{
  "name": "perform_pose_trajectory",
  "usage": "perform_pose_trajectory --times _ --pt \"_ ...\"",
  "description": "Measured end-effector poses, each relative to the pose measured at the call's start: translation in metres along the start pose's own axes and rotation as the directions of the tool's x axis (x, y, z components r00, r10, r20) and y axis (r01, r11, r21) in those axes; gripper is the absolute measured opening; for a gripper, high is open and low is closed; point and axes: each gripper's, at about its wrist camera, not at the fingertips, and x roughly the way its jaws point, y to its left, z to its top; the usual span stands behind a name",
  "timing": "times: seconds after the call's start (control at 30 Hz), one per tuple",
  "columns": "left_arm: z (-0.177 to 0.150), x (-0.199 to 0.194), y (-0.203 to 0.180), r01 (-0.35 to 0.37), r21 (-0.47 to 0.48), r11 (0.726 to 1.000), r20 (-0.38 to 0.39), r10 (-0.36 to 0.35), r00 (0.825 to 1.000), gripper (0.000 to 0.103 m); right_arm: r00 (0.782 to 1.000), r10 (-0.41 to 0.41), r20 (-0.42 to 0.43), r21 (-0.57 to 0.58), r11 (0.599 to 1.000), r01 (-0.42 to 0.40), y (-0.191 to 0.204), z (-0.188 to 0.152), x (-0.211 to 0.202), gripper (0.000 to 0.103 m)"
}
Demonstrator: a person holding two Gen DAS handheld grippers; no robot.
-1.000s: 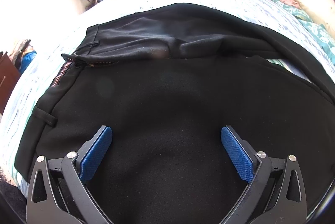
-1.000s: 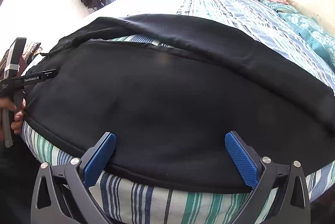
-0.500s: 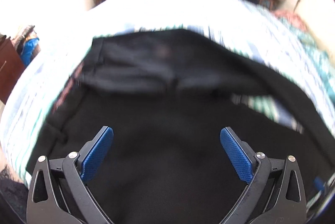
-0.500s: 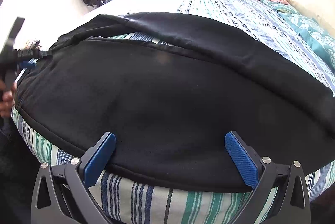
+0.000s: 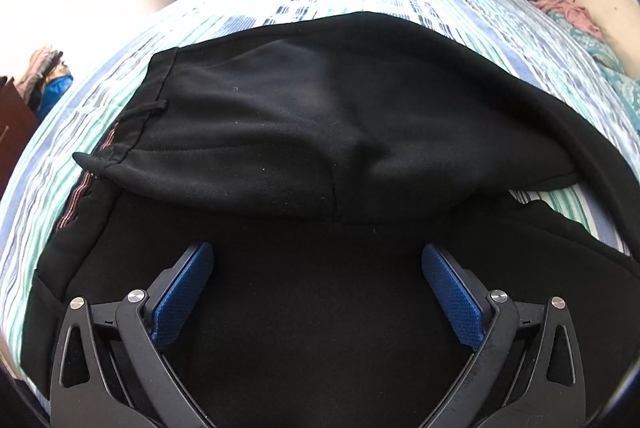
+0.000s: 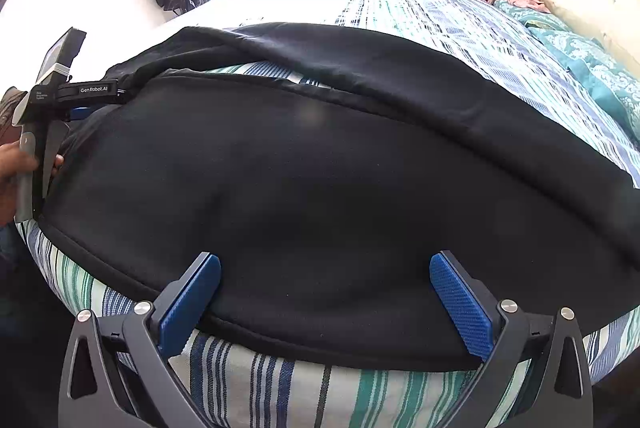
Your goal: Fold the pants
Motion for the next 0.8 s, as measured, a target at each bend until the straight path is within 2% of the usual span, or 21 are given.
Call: perform_pose_trajectory --times 0.23,0.37,0.8 --pt "0.007 0.005 0.002 0.005 -0.003 1.000 0.001 -0.005 1.000 0.103 1.000 0.001 0.006 -0.001 1.000 -0.001 0.000 -0.001 0.000 0.103" --pt "-0.006 -0.001 0.002 0.004 -0.003 1.000 0.004 -0.004 1.000 0.103 1.000 0.000 0.003 -0.003 1.000 0.000 0.000 -0.001 0.000 0.103" --pt "-0.006 0.000 0.001 0.001 -0.001 1.000 0.005 -0.001 1.000 0.103 1.000 0.012 0.008 -0.012 1.000 -0.012 -0.001 -0.001 -0.001 0.103"
